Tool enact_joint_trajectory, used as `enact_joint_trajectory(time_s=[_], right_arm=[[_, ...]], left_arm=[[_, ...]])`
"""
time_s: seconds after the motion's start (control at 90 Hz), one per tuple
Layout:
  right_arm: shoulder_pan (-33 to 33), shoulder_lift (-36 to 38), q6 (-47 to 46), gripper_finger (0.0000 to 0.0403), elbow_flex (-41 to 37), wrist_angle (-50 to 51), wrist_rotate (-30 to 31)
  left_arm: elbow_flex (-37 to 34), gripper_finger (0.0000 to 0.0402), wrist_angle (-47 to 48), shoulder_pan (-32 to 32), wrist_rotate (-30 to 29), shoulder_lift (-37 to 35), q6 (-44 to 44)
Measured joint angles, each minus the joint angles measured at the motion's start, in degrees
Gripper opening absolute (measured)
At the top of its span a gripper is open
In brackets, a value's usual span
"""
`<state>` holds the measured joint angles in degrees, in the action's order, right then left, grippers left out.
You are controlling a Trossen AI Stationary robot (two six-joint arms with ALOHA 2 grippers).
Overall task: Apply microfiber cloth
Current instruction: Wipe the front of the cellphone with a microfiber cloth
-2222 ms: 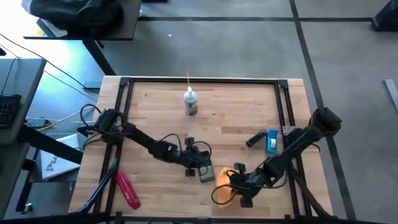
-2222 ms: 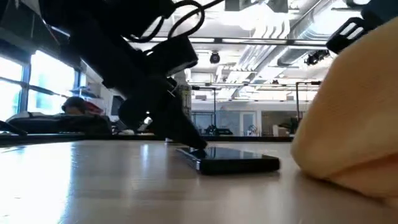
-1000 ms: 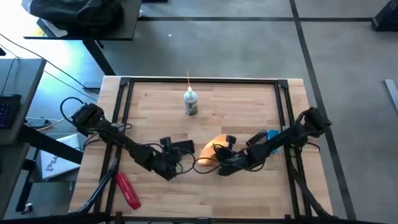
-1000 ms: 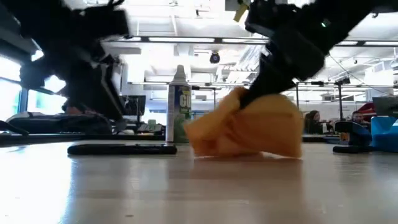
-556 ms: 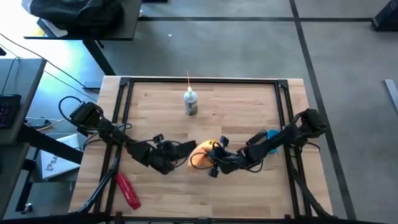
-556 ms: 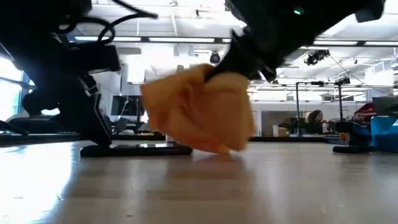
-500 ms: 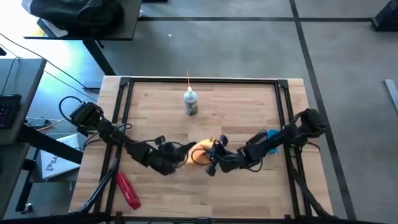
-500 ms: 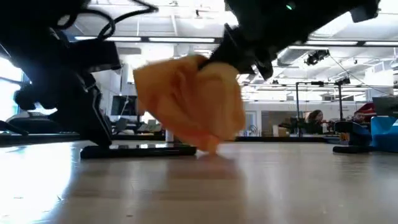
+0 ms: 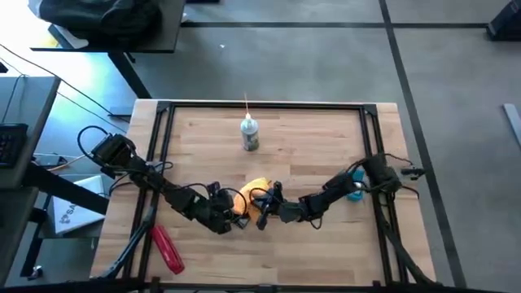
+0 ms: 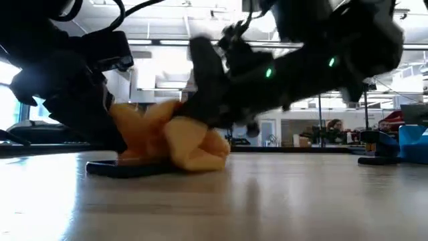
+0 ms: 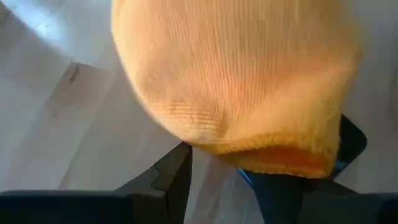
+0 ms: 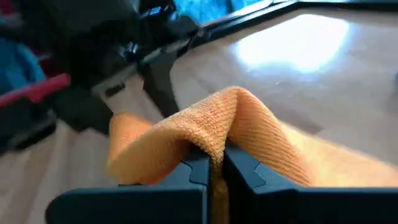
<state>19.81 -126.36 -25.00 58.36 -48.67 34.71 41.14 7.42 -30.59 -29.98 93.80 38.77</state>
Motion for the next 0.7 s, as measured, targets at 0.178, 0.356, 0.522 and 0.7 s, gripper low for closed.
enact_joint_trajectory(time_s=[0.178,0.356,0.522,0.7], right_arm=[[-1.02,-3.16,1.94,0.0000,4.42,4.31,-3.30],[-1.35,-3.13,1.93,0.0000,5.15,8.27,3.05],[-1.58,-3.13,-0.38,0.0000,5.15,9.48,5.32],[-1.69,-3.13,-1.68,0.0000,5.10,9.60,4.70]], left_arm=[[4.32,0.0133,4.44,-3.72,2.72,-0.04,2.96],[5.49,0.0133,-0.60,-11.10,-3.12,-0.06,6.02],[2.50,0.0133,-8.91,-14.43,-10.45,2.37,6.16],[2.00,0.0133,-15.12,-10.06,-9.38,8.76,1.41]])
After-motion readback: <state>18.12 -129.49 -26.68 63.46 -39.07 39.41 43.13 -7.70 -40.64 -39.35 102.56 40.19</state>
